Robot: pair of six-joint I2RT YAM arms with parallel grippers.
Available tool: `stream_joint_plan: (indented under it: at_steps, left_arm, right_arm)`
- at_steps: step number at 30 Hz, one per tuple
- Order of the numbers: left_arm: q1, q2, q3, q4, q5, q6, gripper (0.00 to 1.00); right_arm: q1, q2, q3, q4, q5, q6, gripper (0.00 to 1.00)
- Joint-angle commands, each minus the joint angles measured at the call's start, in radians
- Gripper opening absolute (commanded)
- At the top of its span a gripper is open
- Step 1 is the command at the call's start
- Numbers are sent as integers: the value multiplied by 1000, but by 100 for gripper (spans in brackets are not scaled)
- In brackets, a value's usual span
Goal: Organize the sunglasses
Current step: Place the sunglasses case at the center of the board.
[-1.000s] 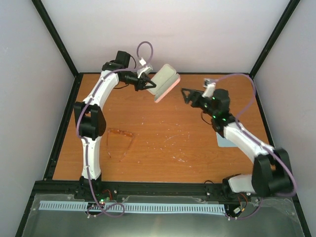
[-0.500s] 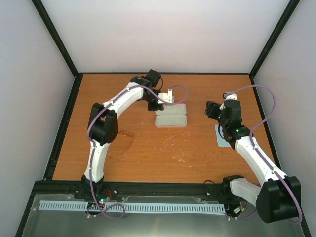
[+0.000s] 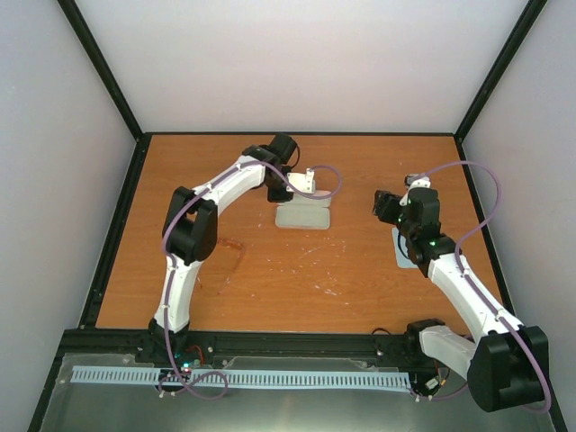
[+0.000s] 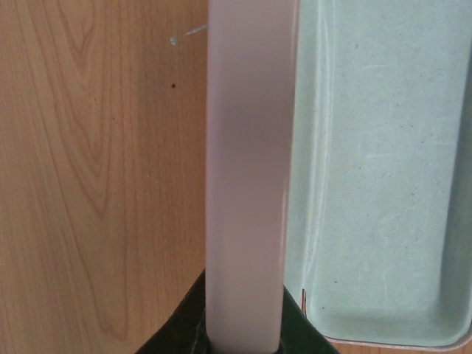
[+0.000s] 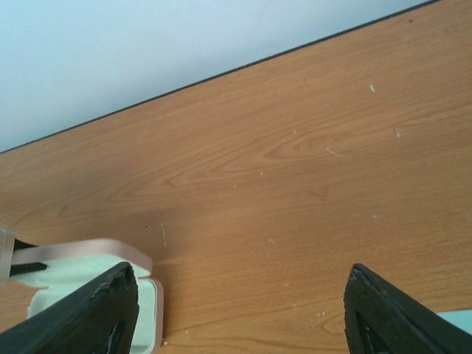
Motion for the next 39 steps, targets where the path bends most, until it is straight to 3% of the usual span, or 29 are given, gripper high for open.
stream_joint_plan:
  at_steps: [1, 8, 18, 20, 22, 26, 30, 33, 36, 38, 39]
  left_arm:
    - [2, 22, 2, 56, -22, 1, 1]
    - [2, 43, -26, 98, -52, -9, 3]
    - [3, 38, -13, 117, -61, -31, 31]
    - [4, 35, -6, 115, -75, -42, 42]
    - [3, 31, 1, 105, -88, -55, 47]
    - [7, 16, 23, 77, -57, -97, 62]
    - [6, -10, 38, 88, -2, -154, 73]
    - [6, -46, 22, 167, -7, -222, 75]
    - [6, -93, -15, 268, -46, -291, 76]
    - [7, -122, -39, 325, -63, -320, 76]
    - [6, -137, -45, 355, -70, -332, 77]
  right_arm:
    - [-5, -36, -29, 9, -5, 16, 74]
    - [-5, -49, -15, -12, -16, -13, 80]
    - [-5, -44, -8, -25, -17, -19, 84]
    - [-5, -42, -6, -29, -12, -18, 86]
    - [-5, -34, 9, -59, 18, -3, 94]
    - [-15, -3, 50, -145, 90, 22, 96]
    - [-73, 25, 86, -232, 139, 89, 82]
    - [-133, 74, 136, -326, 136, 113, 64]
    - [-178, 143, 203, -432, 125, 100, 56]
    - [-195, 185, 233, -489, 109, 77, 40]
    - [-200, 209, 248, -523, 98, 61, 28]
